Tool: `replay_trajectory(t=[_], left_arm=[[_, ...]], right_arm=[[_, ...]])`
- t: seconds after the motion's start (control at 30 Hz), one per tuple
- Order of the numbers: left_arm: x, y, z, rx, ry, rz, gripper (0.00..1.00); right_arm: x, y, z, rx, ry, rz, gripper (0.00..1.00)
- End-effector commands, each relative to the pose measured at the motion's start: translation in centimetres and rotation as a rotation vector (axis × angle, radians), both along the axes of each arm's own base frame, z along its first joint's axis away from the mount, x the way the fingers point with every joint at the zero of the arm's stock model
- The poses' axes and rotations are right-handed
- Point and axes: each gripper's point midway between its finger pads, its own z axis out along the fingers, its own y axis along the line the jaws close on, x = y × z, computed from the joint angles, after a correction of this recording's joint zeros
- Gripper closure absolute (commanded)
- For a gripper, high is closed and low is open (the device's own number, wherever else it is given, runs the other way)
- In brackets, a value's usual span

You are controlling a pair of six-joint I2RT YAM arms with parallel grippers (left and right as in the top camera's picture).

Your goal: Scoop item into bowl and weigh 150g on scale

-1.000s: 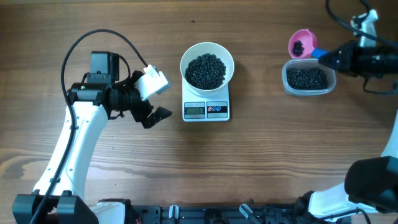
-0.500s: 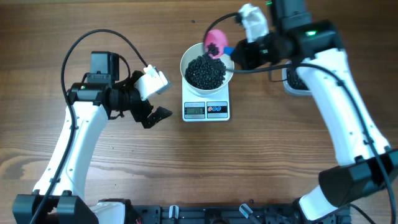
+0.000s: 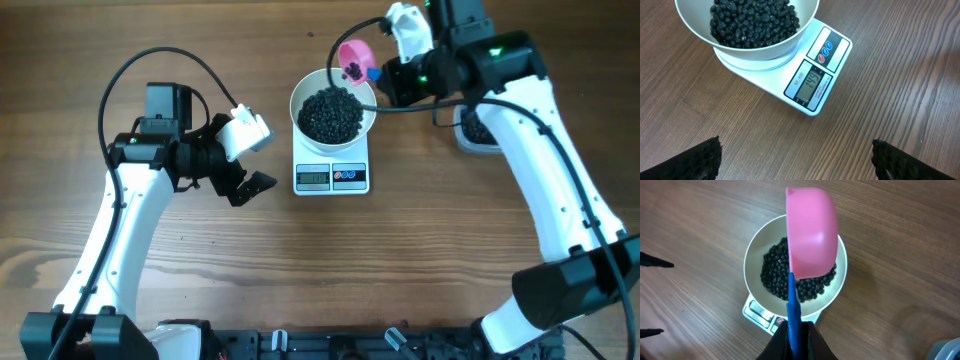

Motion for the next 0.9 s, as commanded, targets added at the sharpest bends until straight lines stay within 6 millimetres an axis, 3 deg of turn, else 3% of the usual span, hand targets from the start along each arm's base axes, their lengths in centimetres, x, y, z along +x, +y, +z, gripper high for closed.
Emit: replay_trajectory(t=[0.0,0.33,0.57,0.7,0.87], left_arm=[[-0.2,-0.1,0.5,-0.017,-0.02,-0.016,0.0],[-0.2,-0.1,0.5,-0.017,-0.02,-0.016,0.0],[-0.2,-0.1,0.5,-0.017,-0.02,-0.016,0.0],[-0.2,-0.1,0.5,-0.017,-0.02,-0.016,0.0],[-0.2,-0.1,0.5,-0.017,-0.02,-0.016,0.0]], right_arm=[[-0.3,0.7,0.3,0.078,0.035,0.024,0.96],[-0.5,0.9,0.8,0.137,0.053,0.037,0.96],[0.1,-1.8,3.1,0.363,0.092,0.027,0.95],[0.5,-4.8,5.3,0.535,0.093,0.017,0.96],[-1.2,-13.6,4.7,0.541,0.127,-0.148,0.96]])
